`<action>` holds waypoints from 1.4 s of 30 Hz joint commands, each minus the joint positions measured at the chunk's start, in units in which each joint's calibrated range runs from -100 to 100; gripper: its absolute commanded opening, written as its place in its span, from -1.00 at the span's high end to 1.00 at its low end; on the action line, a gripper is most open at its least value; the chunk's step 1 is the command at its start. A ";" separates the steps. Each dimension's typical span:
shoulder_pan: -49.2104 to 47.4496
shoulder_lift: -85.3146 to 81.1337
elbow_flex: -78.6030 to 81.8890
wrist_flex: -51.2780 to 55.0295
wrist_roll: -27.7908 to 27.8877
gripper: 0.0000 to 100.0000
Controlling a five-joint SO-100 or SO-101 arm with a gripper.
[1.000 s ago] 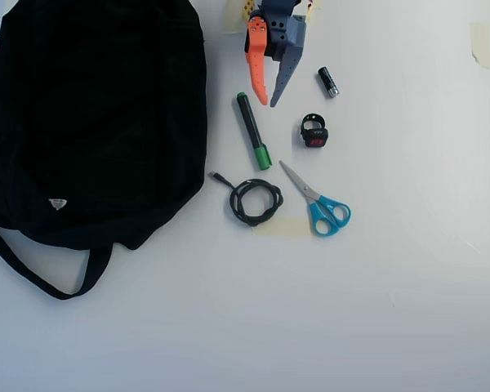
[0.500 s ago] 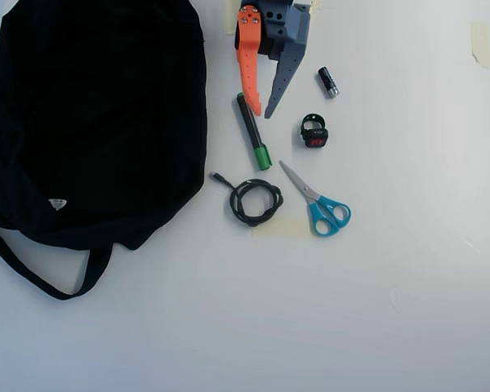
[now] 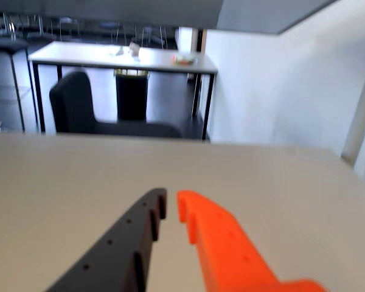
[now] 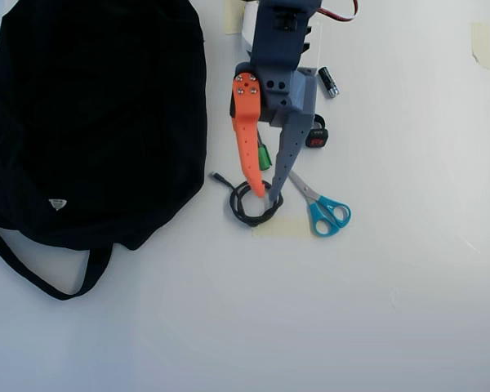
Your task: Put the bike light into the black bag
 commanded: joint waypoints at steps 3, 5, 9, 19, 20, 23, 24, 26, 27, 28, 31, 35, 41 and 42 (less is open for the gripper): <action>-1.80 5.94 -10.34 -1.31 -0.15 0.95; -2.48 6.77 -9.89 -1.31 -0.15 0.95; -2.85 6.85 -9.80 -1.31 -0.20 0.95; -6.37 1.71 -4.14 1.10 -1.25 0.95; -6.37 0.21 -3.25 2.56 -1.04 0.95; -6.97 -4.77 0.53 8.68 -0.99 0.95; -7.19 -6.34 1.43 10.49 -1.04 0.95; -8.54 -9.00 2.41 13.24 -1.09 0.95; -8.98 -10.16 2.50 14.71 -1.09 0.95; -9.21 -11.24 2.50 16.43 -1.09 0.95; -9.28 -12.90 3.13 23.75 -1.09 0.95; -10.56 -12.98 4.03 35.47 -1.09 0.95; -12.13 -13.07 2.32 51.06 -1.04 0.95; -12.50 -13.07 2.23 52.61 -1.04 0.95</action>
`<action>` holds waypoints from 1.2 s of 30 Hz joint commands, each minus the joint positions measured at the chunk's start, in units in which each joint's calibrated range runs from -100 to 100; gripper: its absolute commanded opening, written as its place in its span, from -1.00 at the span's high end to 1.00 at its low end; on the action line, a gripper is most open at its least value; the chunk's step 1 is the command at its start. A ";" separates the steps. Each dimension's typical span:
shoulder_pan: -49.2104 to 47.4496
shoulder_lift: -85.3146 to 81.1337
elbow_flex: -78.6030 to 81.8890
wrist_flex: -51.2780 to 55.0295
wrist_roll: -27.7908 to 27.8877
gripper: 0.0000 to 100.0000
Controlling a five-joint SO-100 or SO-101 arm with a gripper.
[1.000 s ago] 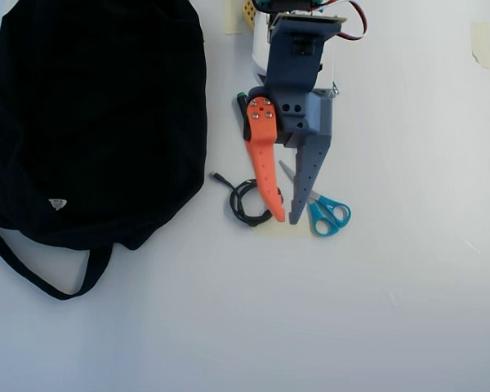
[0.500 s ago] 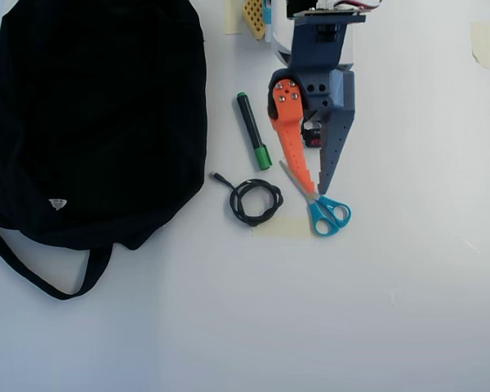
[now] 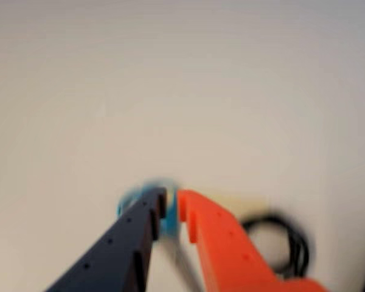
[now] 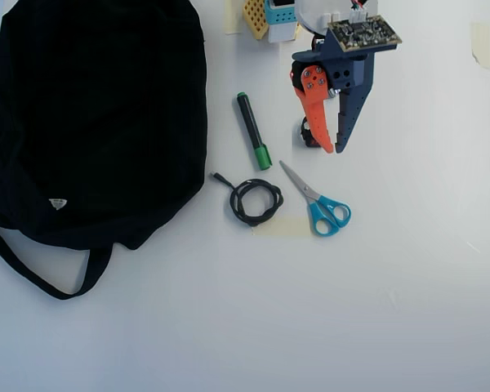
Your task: Put the bike light into the black bag
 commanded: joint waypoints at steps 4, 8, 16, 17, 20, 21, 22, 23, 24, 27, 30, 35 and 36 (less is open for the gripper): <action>-1.19 -1.94 -3.04 14.07 0.28 0.95; -1.41 -1.94 -4.66 22.68 0.34 0.95; -4.48 -1.94 -4.03 27.16 0.34 0.95; -4.33 -1.94 -4.12 27.25 0.34 0.95; -4.55 -1.77 -3.67 27.33 0.39 0.95; -4.63 -1.53 -3.67 27.33 0.39 0.95; -4.63 -1.36 -3.31 27.33 0.39 0.95; -4.63 -1.53 -2.68 27.33 0.39 0.95; -4.63 -1.61 -2.06 27.33 0.44 0.95; -4.03 -0.86 1.00 27.33 2.96 0.95; -3.28 -0.86 3.69 27.33 5.42 0.95; -0.96 -0.61 4.32 27.25 7.52 0.95; -0.59 -0.61 4.32 27.25 8.20 0.95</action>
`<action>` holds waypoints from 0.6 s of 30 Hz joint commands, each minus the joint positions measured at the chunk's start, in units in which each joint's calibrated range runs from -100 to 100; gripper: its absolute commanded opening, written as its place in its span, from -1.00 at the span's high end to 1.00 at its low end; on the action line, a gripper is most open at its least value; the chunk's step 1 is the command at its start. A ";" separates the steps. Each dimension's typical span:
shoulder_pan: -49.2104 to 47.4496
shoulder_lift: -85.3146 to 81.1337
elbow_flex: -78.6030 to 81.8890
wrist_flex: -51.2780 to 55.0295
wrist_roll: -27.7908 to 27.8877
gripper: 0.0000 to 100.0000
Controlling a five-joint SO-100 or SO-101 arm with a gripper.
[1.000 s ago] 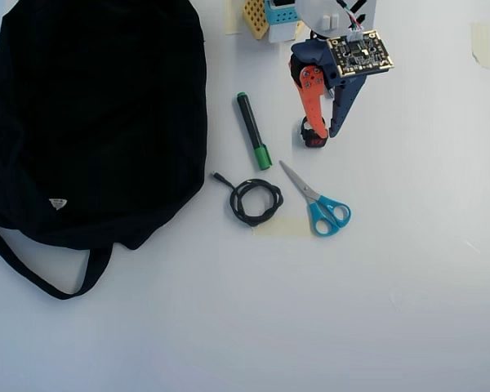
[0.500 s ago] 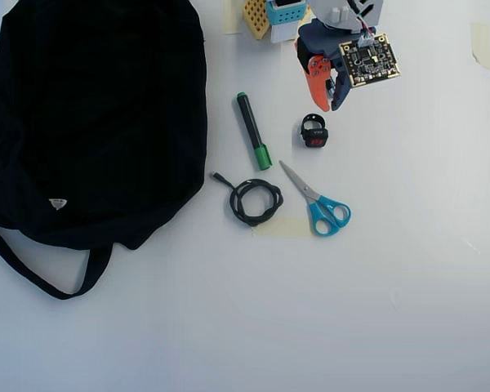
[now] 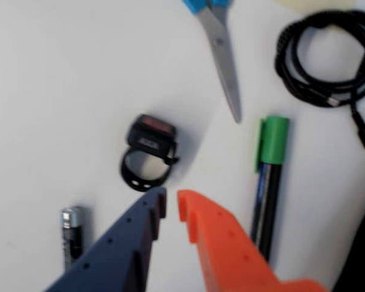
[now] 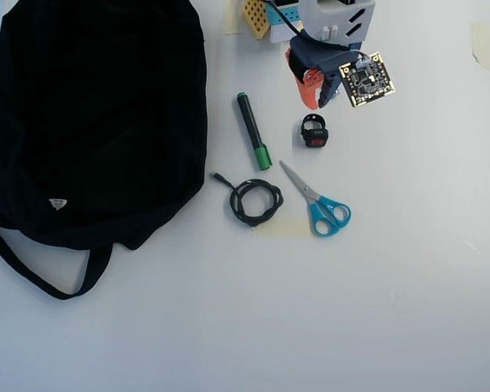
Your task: Put the bike light into the black bag
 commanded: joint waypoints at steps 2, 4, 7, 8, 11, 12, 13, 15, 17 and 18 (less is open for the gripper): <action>2.58 -0.45 0.76 0.03 3.28 0.95; 3.33 -0.45 2.11 -0.49 4.69 0.95; 3.63 -0.45 3.37 -0.58 6.53 0.95; 3.63 -0.36 3.46 -0.58 7.16 0.95; 3.26 -0.36 4.09 -0.66 9.99 0.95; 3.18 -0.36 4.09 -0.66 11.09 0.95; 3.18 -0.36 4.18 -0.75 12.19 0.95; 3.03 -0.36 4.36 -2.13 14.29 0.95; 2.96 -0.36 5.44 -3.76 16.12 0.95; 3.03 -0.36 6.33 -4.80 16.91 0.95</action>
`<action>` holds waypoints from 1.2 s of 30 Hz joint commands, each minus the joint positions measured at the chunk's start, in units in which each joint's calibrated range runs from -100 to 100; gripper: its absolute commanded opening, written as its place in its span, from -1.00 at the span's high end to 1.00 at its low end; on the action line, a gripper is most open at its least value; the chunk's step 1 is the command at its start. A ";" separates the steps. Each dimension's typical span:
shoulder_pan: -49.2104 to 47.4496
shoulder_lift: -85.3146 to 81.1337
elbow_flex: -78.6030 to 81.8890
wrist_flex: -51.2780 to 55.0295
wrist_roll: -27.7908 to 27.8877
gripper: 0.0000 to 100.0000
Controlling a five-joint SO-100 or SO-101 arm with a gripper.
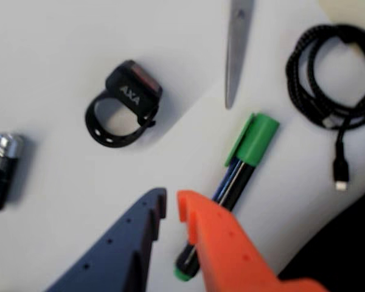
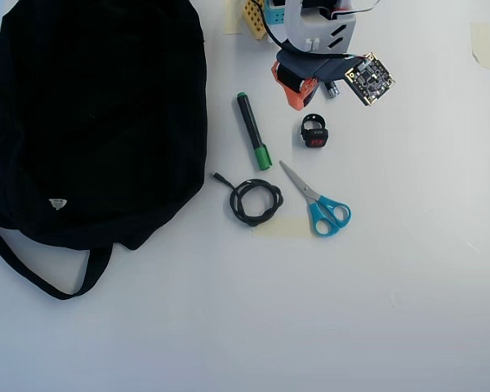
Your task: Put the bike light into the black bag
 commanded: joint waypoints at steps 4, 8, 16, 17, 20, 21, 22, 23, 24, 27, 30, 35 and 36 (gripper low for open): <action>-0.28 -0.36 6.22 -8.85 5.33 0.95; -0.95 -0.36 9.82 -11.09 7.27 0.95; -4.16 -0.36 11.07 -11.35 9.48 0.95; -4.76 -0.36 10.80 -11.35 9.48 0.95; -6.18 -0.36 10.53 -11.44 9.48 0.95; -6.71 -0.36 10.53 -11.52 9.42 0.95; -7.08 -0.36 10.71 -12.04 9.27 0.95; -7.46 -0.36 11.16 -12.99 9.16 0.95; -7.83 -0.28 11.25 -14.02 9.37 0.95; -8.80 0.72 11.70 -16.35 9.32 0.95; -9.25 2.54 11.70 -16.95 9.37 0.95; -9.62 4.37 11.61 -18.16 9.37 0.95; -9.62 4.53 11.52 -18.16 9.37 0.95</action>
